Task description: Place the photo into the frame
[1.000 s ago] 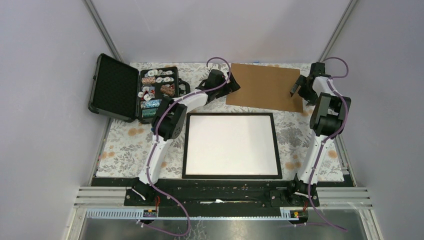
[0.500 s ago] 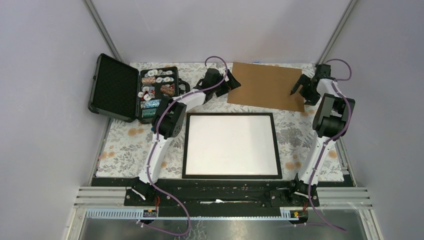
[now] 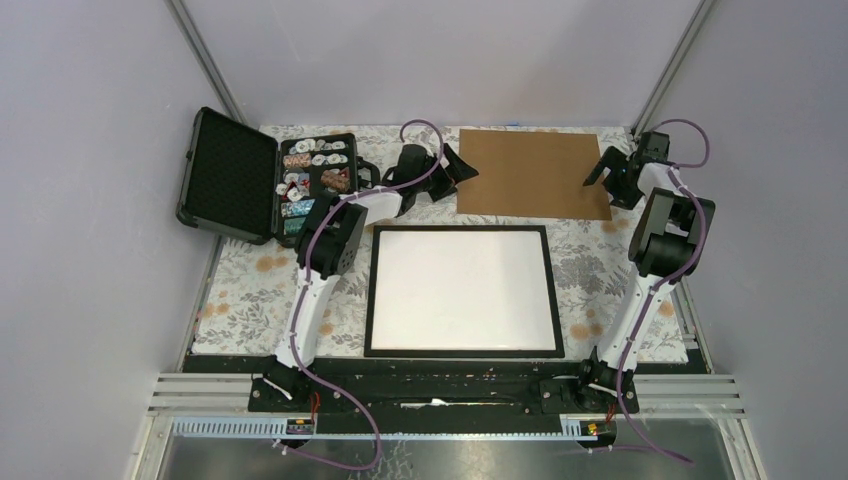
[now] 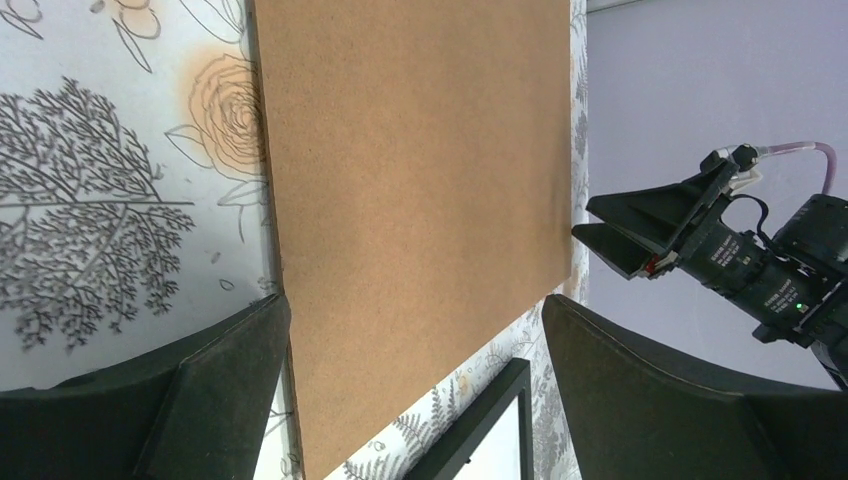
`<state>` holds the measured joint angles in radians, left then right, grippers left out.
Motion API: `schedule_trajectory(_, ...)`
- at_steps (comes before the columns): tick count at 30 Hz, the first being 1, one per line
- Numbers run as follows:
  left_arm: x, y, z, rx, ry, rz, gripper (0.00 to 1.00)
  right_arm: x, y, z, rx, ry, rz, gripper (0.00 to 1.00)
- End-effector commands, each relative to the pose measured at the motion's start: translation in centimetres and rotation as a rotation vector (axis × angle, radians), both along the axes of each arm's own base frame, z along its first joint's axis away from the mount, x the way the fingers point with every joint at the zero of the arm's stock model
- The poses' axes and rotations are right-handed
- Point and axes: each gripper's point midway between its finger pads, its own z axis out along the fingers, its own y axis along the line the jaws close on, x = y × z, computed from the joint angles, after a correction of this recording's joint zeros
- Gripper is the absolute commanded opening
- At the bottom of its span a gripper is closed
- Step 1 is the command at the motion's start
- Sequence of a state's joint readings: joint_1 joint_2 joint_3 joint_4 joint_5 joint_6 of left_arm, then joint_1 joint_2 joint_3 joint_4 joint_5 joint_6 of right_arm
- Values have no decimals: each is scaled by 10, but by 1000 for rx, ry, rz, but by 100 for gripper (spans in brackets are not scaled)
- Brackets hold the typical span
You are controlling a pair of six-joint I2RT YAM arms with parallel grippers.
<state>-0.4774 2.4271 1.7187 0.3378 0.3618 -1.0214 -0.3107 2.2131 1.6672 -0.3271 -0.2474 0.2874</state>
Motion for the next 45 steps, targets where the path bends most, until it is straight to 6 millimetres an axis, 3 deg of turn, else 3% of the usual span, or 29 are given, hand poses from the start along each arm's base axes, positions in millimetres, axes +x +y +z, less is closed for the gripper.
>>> schedule_trajectory(1,-80,-83,133,-247,-164,-291,99,-18,72,-1,229,56,113,100)
schedule_trajectory(7,-101,-102,156,-259,-187,-319,99,-17,71,1,223,51,116,100)
schedule_trajectory(15,-139,-115,152,-239,-137,-331,99,-28,68,0,193,76,123,100)
schedule_trajectory(22,-181,-120,133,-212,-56,-294,99,-46,71,-10,192,126,144,100)
schedule_trajectory(29,-213,-110,86,-157,36,-243,99,-55,60,-12,126,155,137,100)
schedule_trajectory(32,-217,-109,75,-137,43,-240,99,-53,63,-12,138,144,147,100)
schedule_trajectory(38,-221,-110,71,-61,-8,-264,99,-53,62,-17,151,151,148,100)
schedule_trajectory(45,-224,-82,60,80,-24,-206,99,-54,61,-21,167,153,149,100)
